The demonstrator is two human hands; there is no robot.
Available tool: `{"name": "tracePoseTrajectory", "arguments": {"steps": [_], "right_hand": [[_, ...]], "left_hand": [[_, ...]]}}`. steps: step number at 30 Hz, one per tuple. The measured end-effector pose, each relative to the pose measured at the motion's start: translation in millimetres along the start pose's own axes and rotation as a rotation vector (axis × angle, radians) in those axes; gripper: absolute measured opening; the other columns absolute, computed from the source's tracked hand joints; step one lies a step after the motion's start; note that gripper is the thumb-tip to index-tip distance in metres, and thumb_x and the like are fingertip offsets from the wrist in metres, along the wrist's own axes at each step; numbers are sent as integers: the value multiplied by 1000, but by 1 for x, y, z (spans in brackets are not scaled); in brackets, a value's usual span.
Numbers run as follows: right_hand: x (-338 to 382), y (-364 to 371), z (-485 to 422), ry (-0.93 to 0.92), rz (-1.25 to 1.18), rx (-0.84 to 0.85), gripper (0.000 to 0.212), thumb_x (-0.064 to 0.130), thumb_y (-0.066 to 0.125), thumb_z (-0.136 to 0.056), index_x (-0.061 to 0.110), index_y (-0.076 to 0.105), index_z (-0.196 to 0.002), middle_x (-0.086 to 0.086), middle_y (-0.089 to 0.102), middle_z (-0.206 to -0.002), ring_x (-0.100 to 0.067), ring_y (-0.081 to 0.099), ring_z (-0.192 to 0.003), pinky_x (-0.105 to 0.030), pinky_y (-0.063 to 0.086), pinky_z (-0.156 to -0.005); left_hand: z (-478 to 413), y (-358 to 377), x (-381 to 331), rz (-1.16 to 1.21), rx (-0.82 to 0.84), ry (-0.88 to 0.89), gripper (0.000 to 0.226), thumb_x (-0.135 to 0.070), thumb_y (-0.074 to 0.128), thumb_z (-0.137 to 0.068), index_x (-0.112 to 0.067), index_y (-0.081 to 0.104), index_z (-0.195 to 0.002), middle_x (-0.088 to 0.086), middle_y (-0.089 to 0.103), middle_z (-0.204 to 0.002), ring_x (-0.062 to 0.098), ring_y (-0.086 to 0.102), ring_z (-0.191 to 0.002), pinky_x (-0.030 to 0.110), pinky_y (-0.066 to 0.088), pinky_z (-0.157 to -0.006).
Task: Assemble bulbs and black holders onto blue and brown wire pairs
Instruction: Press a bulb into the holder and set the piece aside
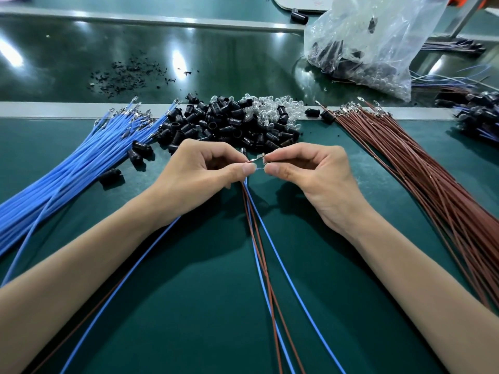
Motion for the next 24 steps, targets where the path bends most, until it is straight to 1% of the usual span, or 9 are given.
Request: {"name": "tracePoseTrajectory", "arguments": {"steps": [2,4,8,11,13,17,21,24], "right_hand": [[0,0,0,-1,15,0,12,15,82,-70,24,77,-75,5,74,-77,-4,66,-74,-15,51,-73],[1,0,0,-15,30,-3,12,14,81,-72,25,77,-75,6,74,-76,-4,66,-74,-16,51,-73],[4,2,2,-99,105,-16,16,12,79,-75,27,75,-79,9,73,-77,-5,66,-76,-19,52,-76],[7,4,4,-180,134,-27,16,8,77,-76,22,73,-82,10,72,-79,-3,66,-78,-16,49,-76],[8,6,5,-251,181,-37,14,5,76,-77,17,72,-85,8,70,-82,-3,66,-79,-16,48,-77],[10,9,8,-362,268,-44,14,2,73,-80,13,70,-87,4,69,-84,-5,65,-79,-18,48,-76],[10,10,8,-353,262,-35,13,1,71,-82,13,69,-87,7,67,-80,-1,63,-74,-15,47,-73],[10,9,8,-331,255,-38,13,3,73,-81,14,70,-87,8,68,-81,-2,64,-76,-15,47,-75]], "left_hand": [[-1,0,1,12,-7,-10,7,-16,71,-81,-12,72,-76,-4,61,-59,7,49,-56,15,38,-54],[-1,0,2,22,-12,-21,7,-16,71,-82,-13,72,-76,-3,63,-61,6,50,-55,15,39,-55],[-1,0,2,36,-10,-30,9,-19,71,-81,-14,71,-74,-6,63,-60,4,51,-54,12,42,-56],[-1,0,1,51,-2,-31,9,-18,70,-81,-15,70,-73,-8,63,-58,2,51,-53,10,41,-56],[-1,0,-1,72,12,-29,10,-19,70,-80,-15,69,-72,-8,63,-58,1,50,-53,10,41,-56],[-1,-2,-3,104,44,-22,16,-31,67,-70,-15,68,-70,-9,62,-57,4,48,-53,11,40,-57],[-1,-2,-3,114,57,-22,16,-30,67,-70,-14,68,-70,-8,61,-57,3,48,-53,11,40,-56],[0,-1,-2,122,48,-21,14,-29,68,-71,-15,69,-70,-8,62,-57,2,49,-53,10,41,-56]]}}
Point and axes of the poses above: each hand's wrist, its own z-axis away from the middle knuckle, its own y-axis out of the palm, x = y × z, the point moved 2 cm from there along -z, towards the middle knuckle
